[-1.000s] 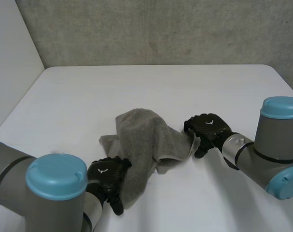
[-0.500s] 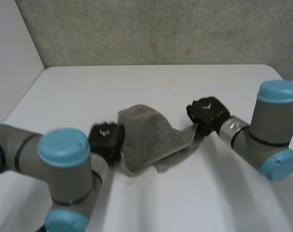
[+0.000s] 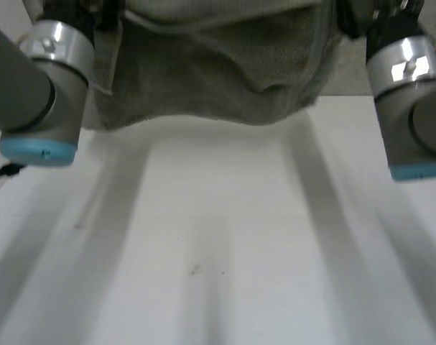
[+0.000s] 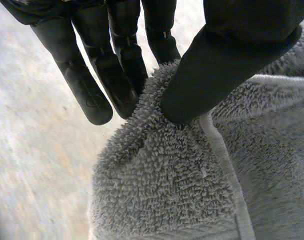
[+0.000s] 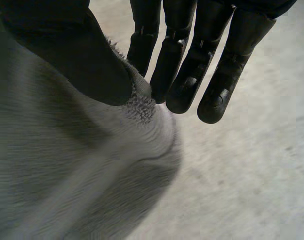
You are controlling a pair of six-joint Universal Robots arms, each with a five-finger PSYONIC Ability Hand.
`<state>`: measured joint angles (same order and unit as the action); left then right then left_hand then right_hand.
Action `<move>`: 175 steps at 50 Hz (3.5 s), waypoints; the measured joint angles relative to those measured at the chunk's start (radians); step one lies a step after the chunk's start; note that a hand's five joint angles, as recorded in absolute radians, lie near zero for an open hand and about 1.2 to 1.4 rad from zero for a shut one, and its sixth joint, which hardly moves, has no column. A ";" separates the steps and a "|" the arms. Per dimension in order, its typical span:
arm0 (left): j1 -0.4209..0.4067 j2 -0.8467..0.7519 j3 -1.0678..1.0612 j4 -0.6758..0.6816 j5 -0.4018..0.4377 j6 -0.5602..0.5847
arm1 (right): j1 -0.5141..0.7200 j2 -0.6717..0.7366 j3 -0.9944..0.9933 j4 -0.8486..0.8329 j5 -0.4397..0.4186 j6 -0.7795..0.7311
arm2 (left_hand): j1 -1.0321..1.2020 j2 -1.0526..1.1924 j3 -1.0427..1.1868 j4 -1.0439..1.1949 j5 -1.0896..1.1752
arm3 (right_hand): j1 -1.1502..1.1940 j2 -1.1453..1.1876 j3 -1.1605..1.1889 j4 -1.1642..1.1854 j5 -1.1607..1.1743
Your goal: Fold the laundry
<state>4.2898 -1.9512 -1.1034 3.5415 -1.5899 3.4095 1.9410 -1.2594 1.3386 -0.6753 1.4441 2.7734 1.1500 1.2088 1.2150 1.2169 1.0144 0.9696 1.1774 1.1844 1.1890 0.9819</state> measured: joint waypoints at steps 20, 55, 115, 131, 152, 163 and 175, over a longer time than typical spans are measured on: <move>0.079 0.018 -0.782 -0.003 0.174 0.093 | -0.017 0.002 0.507 0.550 -0.157 -0.242 | 0.000 0.002 0.000 -0.001 0.000 | 0.000 0.000 0.000 0.005 0.002; 0.099 0.431 -1.088 -0.143 0.095 0.007 | -0.097 0.017 0.499 0.463 -0.174 0.044 | -0.593 -0.652 -0.659 -0.660 -0.633 | 0.000 0.000 0.000 0.005 0.004; 0.169 0.062 -0.808 -0.017 0.070 -0.004 | -0.098 0.044 0.483 0.473 -0.169 -0.003 | -0.016 -0.045 -0.053 -0.053 -0.036 | 0.000 0.000 0.000 0.005 0.005; 0.211 0.434 -0.736 -0.290 0.137 0.058 | -0.103 -0.151 0.218 0.862 -0.163 -0.281 | 0.039 0.007 -0.001 0.000 0.021 | 0.000 0.003 0.000 0.005 0.005; 0.211 0.035 -0.514 -0.580 0.180 0.470 | -0.086 0.096 -0.028 1.219 -0.078 -0.590 | 0.044 0.007 0.001 0.000 0.023 | 0.000 0.003 0.000 0.005 0.011; 0.138 -0.063 -0.051 -0.176 0.132 0.460 | -0.034 0.194 -0.442 0.793 0.073 -0.516 | 0.044 0.008 0.001 0.001 0.024 | 0.000 0.003 0.000 0.005 0.013; 0.115 0.016 0.073 0.115 0.055 0.289 | -0.017 -0.005 -0.328 0.280 0.040 -0.433 | 0.053 0.008 0.001 0.001 0.026 | 0.002 0.003 0.000 0.005 0.020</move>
<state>4.4050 -1.9348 -1.0299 3.6563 -1.5354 3.6988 1.9238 -1.2644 1.0106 -0.3958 1.4838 2.3406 1.2030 1.2166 1.2160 1.2175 1.0402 0.9714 1.1806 1.1846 1.1936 1.0018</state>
